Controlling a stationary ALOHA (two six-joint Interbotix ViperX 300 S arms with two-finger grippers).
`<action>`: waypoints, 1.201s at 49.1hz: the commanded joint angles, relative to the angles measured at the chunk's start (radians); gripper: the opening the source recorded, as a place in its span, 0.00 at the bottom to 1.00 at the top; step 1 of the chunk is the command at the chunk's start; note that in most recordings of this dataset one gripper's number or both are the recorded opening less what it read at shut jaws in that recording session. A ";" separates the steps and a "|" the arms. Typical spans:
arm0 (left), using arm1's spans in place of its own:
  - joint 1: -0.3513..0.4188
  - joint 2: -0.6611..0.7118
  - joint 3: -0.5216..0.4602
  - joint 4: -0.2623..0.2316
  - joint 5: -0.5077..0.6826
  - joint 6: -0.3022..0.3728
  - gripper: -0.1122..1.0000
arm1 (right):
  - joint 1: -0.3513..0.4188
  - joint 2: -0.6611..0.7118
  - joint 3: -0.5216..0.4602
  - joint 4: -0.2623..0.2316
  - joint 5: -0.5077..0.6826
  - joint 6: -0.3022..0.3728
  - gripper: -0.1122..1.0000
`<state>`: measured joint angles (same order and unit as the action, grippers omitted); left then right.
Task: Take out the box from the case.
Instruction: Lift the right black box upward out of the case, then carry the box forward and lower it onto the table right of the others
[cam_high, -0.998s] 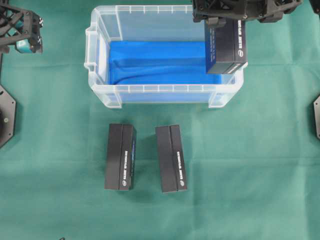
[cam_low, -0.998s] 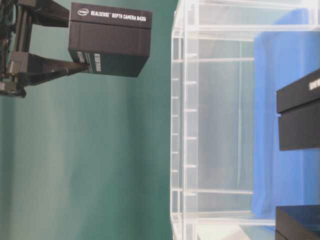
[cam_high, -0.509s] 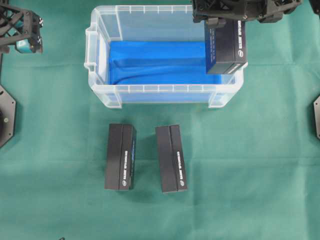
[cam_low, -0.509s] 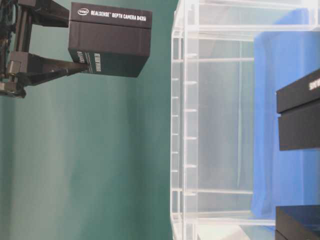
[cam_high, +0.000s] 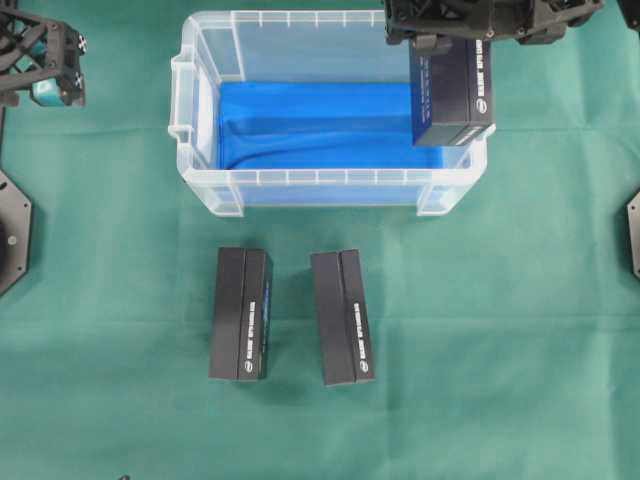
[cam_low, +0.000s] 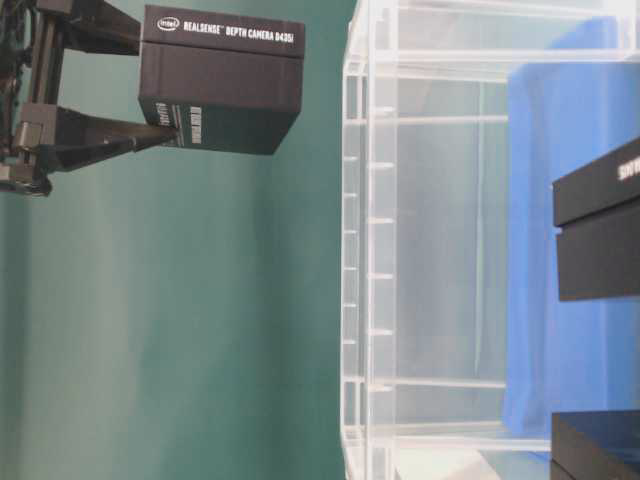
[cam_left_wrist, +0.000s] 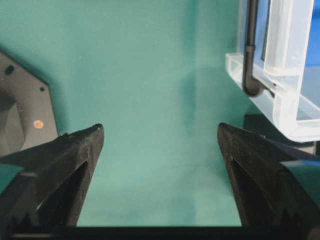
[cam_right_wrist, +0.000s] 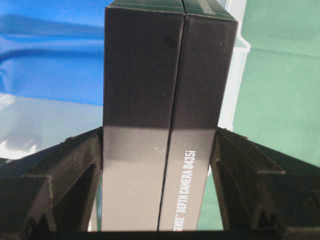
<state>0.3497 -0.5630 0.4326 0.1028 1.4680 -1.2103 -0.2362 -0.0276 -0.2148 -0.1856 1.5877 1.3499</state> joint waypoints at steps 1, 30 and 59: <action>-0.002 -0.006 -0.011 -0.002 -0.003 -0.002 0.92 | 0.012 -0.035 -0.031 -0.006 -0.003 0.000 0.70; -0.002 -0.006 -0.011 -0.002 -0.002 0.000 0.92 | 0.225 -0.035 -0.029 -0.006 0.043 0.055 0.70; -0.002 -0.006 -0.011 -0.002 -0.002 0.003 0.92 | 0.494 -0.034 -0.031 0.006 0.084 0.302 0.70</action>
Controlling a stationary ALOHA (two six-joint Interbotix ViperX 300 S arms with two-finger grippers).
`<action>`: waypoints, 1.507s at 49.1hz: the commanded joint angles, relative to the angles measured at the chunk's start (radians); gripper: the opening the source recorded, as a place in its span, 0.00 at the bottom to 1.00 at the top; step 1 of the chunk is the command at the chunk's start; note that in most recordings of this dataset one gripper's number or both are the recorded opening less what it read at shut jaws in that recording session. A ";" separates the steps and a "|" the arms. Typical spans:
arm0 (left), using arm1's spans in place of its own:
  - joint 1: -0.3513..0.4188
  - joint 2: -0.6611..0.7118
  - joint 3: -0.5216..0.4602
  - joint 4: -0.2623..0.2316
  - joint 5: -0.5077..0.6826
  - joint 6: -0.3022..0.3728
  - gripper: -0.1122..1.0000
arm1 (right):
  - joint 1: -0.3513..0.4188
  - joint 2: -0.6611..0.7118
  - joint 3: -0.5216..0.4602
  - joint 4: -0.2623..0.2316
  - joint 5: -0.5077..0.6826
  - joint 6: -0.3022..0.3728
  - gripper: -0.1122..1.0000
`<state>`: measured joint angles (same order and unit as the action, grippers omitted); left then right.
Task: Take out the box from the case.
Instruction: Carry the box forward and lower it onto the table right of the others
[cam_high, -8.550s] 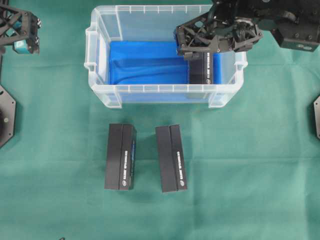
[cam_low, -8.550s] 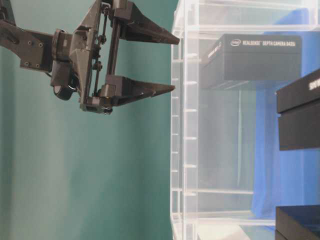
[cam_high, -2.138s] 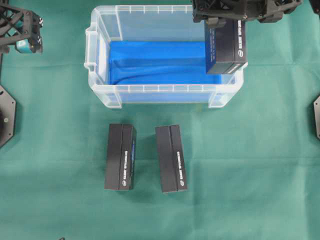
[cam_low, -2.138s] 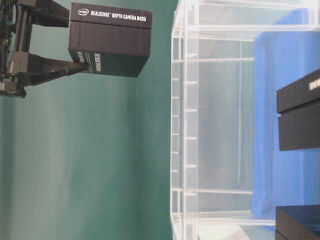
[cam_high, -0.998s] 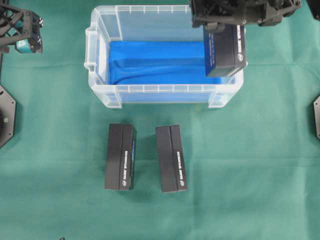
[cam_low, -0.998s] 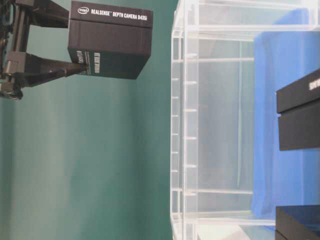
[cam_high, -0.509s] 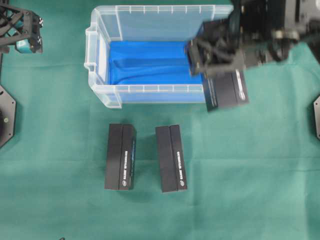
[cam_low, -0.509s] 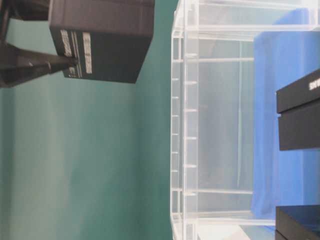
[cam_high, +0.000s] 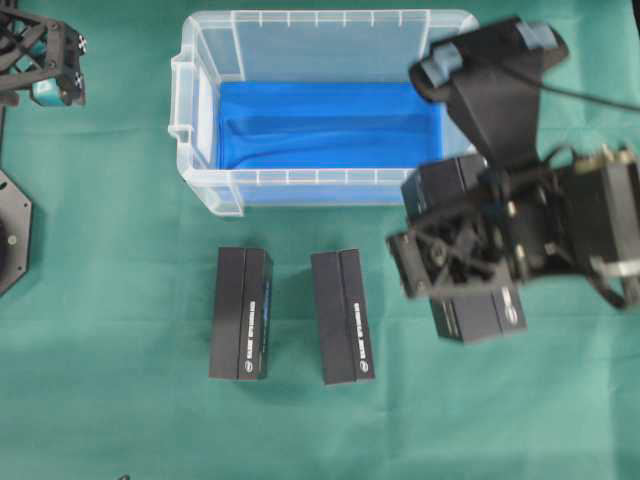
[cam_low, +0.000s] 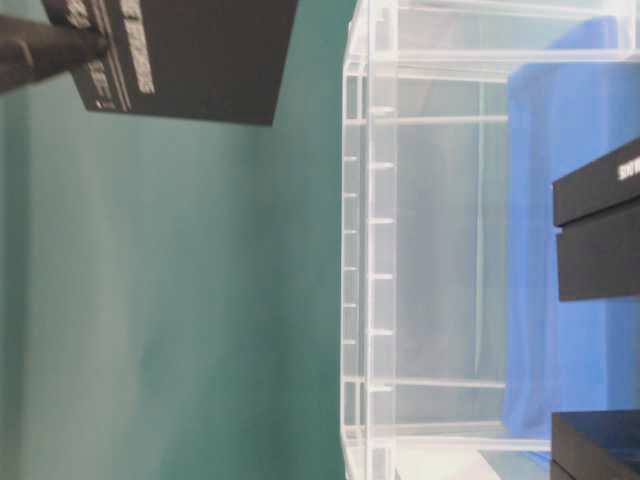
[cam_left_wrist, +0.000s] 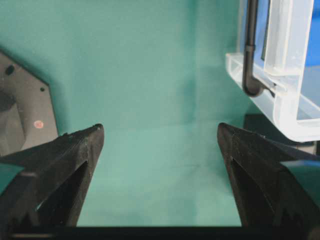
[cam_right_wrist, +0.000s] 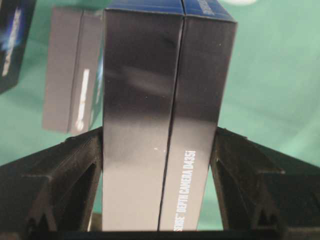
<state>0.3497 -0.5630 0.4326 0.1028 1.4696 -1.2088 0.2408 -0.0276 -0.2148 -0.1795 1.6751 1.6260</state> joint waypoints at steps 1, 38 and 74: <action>-0.002 -0.006 -0.011 -0.002 -0.003 0.002 0.92 | 0.023 -0.034 -0.031 0.000 -0.003 0.037 0.70; -0.003 -0.006 -0.011 -0.002 -0.005 0.006 0.92 | 0.041 0.029 0.115 -0.008 -0.060 0.083 0.70; -0.003 -0.006 -0.009 -0.002 -0.009 0.011 0.92 | 0.041 0.029 0.568 -0.003 -0.618 0.229 0.70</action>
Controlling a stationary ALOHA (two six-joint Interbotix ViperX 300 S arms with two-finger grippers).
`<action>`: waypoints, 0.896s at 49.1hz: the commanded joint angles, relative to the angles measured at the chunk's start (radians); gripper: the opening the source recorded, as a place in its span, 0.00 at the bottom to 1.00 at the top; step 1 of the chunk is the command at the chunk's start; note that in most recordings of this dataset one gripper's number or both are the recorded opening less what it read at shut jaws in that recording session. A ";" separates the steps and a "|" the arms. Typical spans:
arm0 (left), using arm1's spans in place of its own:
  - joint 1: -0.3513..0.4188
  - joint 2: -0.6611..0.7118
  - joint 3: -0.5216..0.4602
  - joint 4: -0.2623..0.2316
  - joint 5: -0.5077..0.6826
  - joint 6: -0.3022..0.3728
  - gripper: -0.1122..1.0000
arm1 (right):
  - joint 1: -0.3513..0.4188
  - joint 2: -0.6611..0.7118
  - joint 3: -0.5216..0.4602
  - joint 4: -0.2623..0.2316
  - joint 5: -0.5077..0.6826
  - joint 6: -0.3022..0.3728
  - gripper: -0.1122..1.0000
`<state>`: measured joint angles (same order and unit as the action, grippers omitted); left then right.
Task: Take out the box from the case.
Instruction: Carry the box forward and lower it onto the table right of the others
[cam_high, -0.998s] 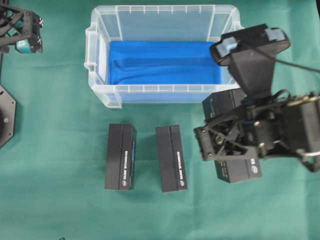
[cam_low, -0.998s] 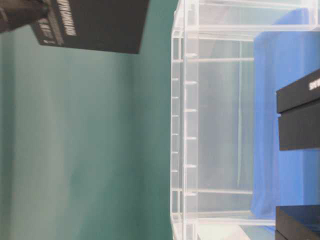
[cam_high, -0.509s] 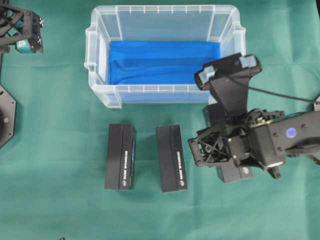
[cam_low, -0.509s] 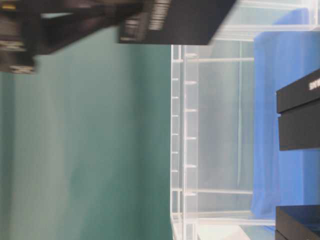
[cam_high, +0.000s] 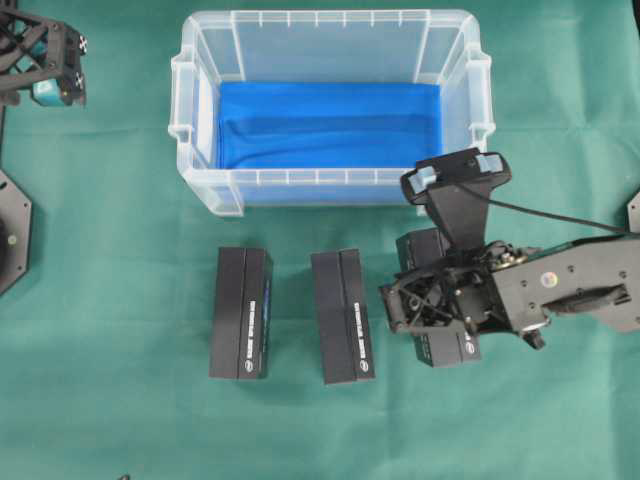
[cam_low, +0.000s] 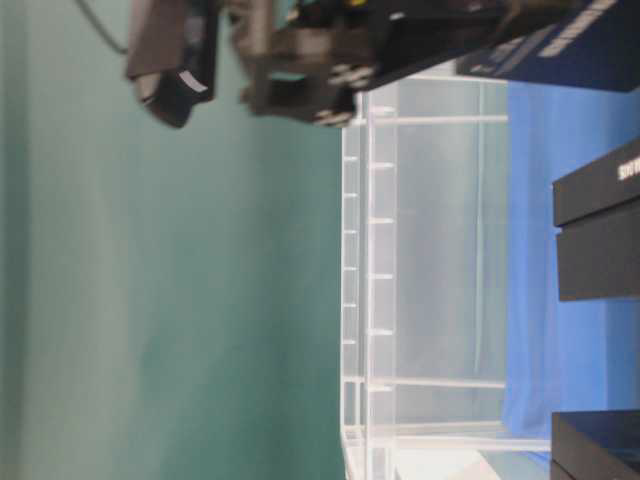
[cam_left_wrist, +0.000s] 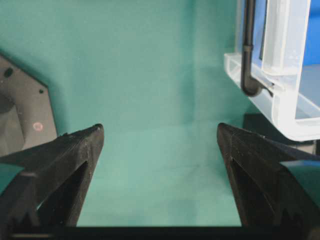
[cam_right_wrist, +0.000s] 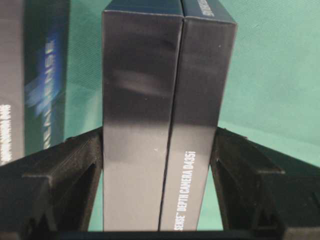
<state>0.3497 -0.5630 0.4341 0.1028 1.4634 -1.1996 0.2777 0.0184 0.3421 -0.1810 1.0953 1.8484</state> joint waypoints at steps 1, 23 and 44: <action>-0.003 -0.006 -0.011 -0.002 -0.003 0.002 0.92 | 0.003 -0.017 0.015 -0.002 -0.048 0.009 0.70; -0.003 -0.006 -0.011 -0.002 -0.003 0.012 0.92 | 0.002 -0.017 0.028 0.015 -0.089 0.014 0.70; -0.003 -0.006 -0.011 0.000 -0.003 0.011 0.92 | 0.002 -0.018 0.028 0.023 -0.086 0.014 0.70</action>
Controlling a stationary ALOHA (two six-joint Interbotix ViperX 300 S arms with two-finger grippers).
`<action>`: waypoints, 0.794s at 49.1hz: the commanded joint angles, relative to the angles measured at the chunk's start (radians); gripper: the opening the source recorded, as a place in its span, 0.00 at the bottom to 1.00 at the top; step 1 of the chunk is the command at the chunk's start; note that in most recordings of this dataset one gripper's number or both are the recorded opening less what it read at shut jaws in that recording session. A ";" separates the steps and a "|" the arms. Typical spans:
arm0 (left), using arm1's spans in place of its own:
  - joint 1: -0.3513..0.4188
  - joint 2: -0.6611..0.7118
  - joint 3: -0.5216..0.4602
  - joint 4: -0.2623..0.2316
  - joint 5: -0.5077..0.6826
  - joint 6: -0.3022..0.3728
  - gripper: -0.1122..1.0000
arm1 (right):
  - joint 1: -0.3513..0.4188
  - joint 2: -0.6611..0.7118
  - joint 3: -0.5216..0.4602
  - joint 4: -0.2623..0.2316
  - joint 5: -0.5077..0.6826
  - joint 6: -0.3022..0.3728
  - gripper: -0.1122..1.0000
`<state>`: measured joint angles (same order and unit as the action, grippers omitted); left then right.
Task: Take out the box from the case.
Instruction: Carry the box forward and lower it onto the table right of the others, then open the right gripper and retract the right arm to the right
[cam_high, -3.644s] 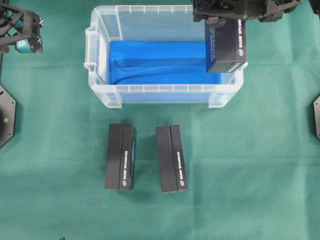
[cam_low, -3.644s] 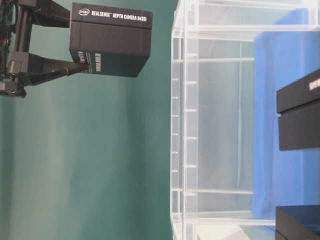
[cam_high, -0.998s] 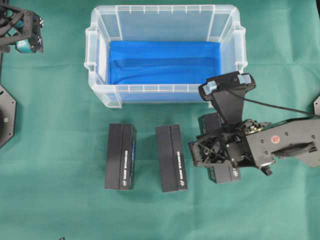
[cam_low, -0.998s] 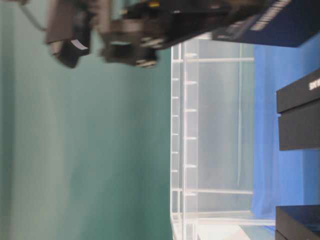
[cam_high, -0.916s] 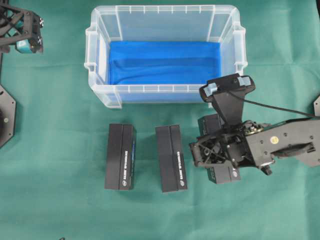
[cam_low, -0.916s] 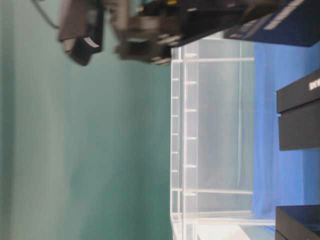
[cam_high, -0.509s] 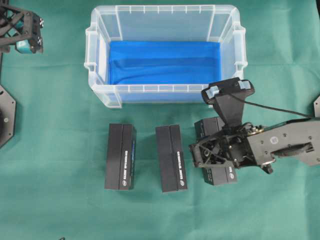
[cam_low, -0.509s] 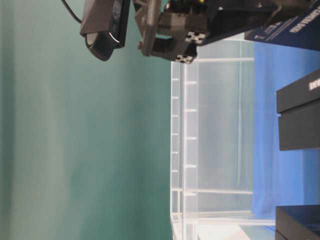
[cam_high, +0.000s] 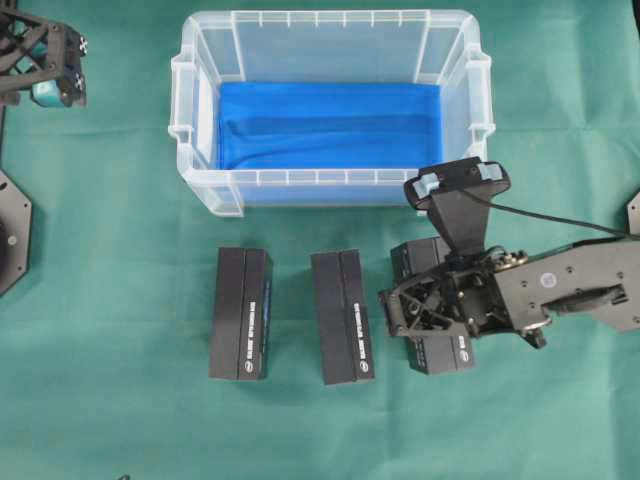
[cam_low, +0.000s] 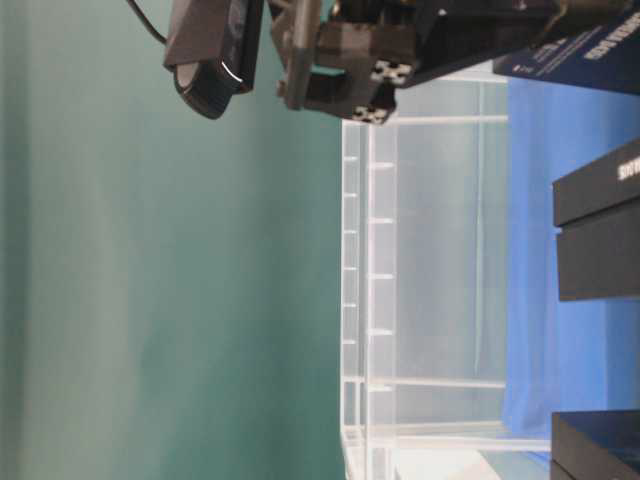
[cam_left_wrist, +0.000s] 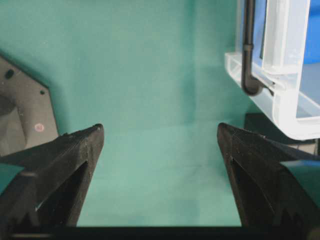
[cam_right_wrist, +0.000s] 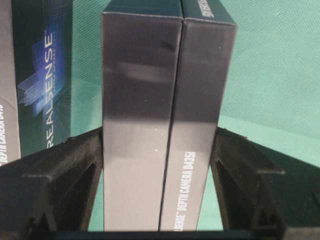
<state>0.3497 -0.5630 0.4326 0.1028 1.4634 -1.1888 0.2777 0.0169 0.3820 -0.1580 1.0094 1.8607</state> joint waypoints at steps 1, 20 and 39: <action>-0.002 -0.006 -0.009 0.000 -0.003 0.000 0.92 | 0.002 -0.015 -0.012 0.000 0.000 0.002 0.70; -0.002 -0.006 -0.009 0.003 -0.017 -0.005 0.92 | -0.002 -0.017 -0.014 -0.017 0.000 0.000 0.95; -0.002 -0.005 -0.011 0.003 -0.017 -0.008 0.92 | -0.017 -0.064 -0.084 -0.015 0.098 -0.002 0.95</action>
<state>0.3497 -0.5630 0.4341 0.1028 1.4511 -1.1950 0.2684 0.0015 0.3467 -0.1718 1.0707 1.8607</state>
